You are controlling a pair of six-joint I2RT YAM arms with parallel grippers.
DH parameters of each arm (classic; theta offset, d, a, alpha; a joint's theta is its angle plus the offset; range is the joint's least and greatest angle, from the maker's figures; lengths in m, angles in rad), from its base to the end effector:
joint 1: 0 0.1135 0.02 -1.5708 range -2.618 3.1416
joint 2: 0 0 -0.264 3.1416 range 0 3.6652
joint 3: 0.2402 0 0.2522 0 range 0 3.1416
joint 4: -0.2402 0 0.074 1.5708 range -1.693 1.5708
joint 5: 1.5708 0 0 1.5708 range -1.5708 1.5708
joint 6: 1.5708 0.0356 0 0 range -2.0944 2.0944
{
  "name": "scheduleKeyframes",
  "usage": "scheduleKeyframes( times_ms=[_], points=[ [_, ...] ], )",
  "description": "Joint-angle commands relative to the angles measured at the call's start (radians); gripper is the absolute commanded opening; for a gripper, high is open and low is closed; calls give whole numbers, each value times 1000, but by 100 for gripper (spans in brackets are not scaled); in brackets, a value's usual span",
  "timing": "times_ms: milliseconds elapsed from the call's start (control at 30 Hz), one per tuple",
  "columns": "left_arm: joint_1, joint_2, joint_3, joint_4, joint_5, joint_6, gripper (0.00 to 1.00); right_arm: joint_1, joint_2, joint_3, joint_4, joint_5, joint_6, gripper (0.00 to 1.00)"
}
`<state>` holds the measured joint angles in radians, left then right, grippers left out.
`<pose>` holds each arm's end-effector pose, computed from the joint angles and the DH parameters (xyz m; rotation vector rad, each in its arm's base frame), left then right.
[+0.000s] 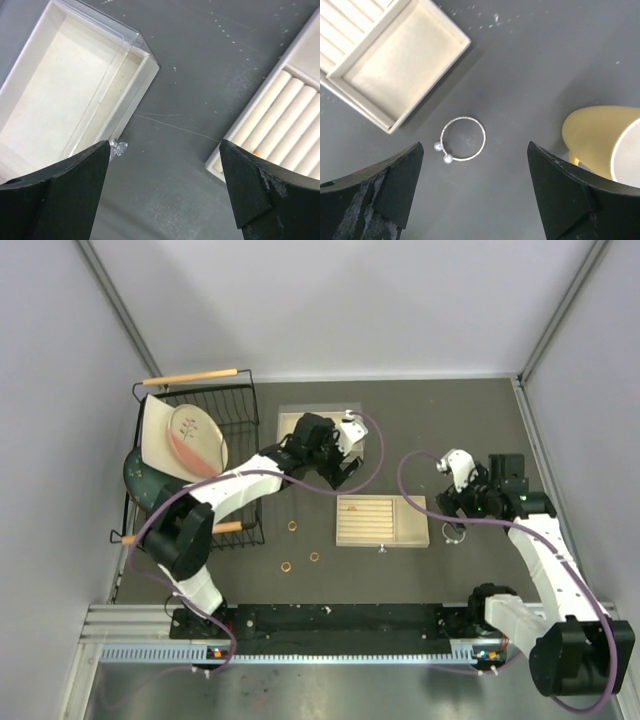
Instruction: Organize the mixed jewelry
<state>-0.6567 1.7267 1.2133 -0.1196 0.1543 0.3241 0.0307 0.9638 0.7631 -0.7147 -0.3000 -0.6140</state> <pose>0.3070 -0.2436 0.2417 1.1203 1.9141 -0.3548 0.1868 0.0163 0.2547 -0.8883 2.2655 0.1142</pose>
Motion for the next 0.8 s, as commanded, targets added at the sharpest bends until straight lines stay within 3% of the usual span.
scheduleKeyframes(
  times_ms=[0, 267, 767],
  points=[
    [-4, -111, 9, -57, 45, -34, 96, 9, 6, -33, -51, -47, -124, 81],
    [-4, -219, -21, -81, 19, -17, 96, 21, 88, -76, -12, -68, -150, 71],
    [5, -283, -89, -98, -71, 1, 97, 72, 210, -142, 98, -11, -144, 55]
  ],
)
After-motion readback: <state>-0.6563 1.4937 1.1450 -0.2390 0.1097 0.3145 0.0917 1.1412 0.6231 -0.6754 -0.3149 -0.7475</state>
